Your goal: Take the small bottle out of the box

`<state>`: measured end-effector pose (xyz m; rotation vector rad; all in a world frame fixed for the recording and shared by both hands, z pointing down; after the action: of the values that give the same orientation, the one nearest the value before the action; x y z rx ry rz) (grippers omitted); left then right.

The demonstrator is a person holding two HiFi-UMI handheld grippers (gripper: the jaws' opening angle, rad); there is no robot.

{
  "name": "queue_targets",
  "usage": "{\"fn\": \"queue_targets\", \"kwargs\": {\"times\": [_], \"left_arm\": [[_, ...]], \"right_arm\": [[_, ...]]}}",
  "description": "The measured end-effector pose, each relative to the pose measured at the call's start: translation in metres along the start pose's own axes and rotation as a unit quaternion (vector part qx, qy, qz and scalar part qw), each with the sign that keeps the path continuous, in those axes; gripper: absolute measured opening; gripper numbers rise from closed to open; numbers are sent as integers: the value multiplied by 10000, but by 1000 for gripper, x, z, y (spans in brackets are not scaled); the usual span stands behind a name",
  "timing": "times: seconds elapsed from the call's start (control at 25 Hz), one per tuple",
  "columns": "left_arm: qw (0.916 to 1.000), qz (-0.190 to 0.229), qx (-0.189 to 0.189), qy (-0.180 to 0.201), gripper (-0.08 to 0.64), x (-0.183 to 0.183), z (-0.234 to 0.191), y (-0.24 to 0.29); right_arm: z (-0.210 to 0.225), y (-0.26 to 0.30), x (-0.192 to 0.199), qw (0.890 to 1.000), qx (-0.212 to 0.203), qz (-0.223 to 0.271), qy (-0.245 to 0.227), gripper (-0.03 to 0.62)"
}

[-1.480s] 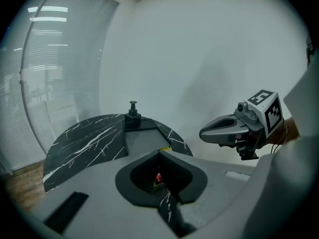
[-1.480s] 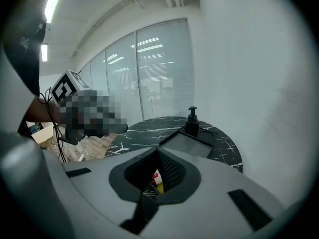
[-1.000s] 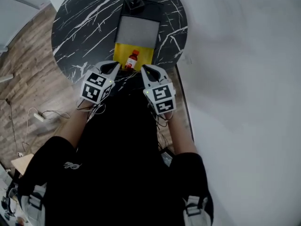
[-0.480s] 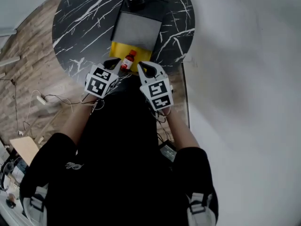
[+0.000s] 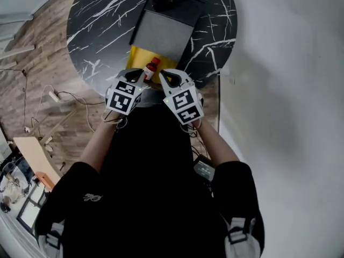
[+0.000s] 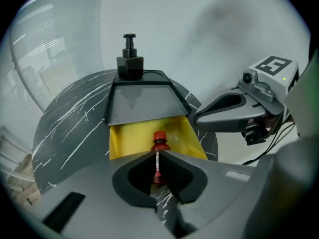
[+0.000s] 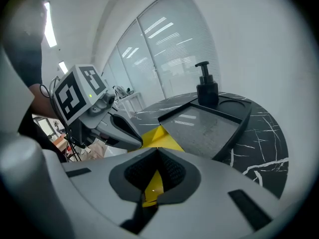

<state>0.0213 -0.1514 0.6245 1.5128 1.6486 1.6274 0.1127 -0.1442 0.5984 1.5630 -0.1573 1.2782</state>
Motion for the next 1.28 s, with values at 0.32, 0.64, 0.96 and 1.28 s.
{"fn": "queue_targets", "kwargs": {"times": [0.32, 0.64, 0.96, 1.28], "left_arm": [[9993, -306, -140, -175, 154, 7, 0, 28], [9963, -814, -285, -15, 226, 15, 0, 52], [9914, -1228, -385, 228, 233, 18, 2, 68], [9843, -1554, -649, 538, 233, 17, 3, 77]], "right_arm": [[4, 0, 16, 9995, -291, -107, -16, -3], [10, -5, 18, 9995, -312, -62, 26, -4], [18, -12, 21, 9995, -264, -11, 157, -4], [23, -18, 25, 9990, -405, -9, 205, -5]]}}
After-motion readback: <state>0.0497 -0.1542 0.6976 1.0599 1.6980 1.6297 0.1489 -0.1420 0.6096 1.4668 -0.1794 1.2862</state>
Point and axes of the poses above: the fingertips, and each gripper's own axes: y forward along the fingers, z to its right, x out of its underside, the point moved 3 cm from there along -y, backward along the fingers, and after that the axes turned 11 degrees about -y, right-handed, at the moved point
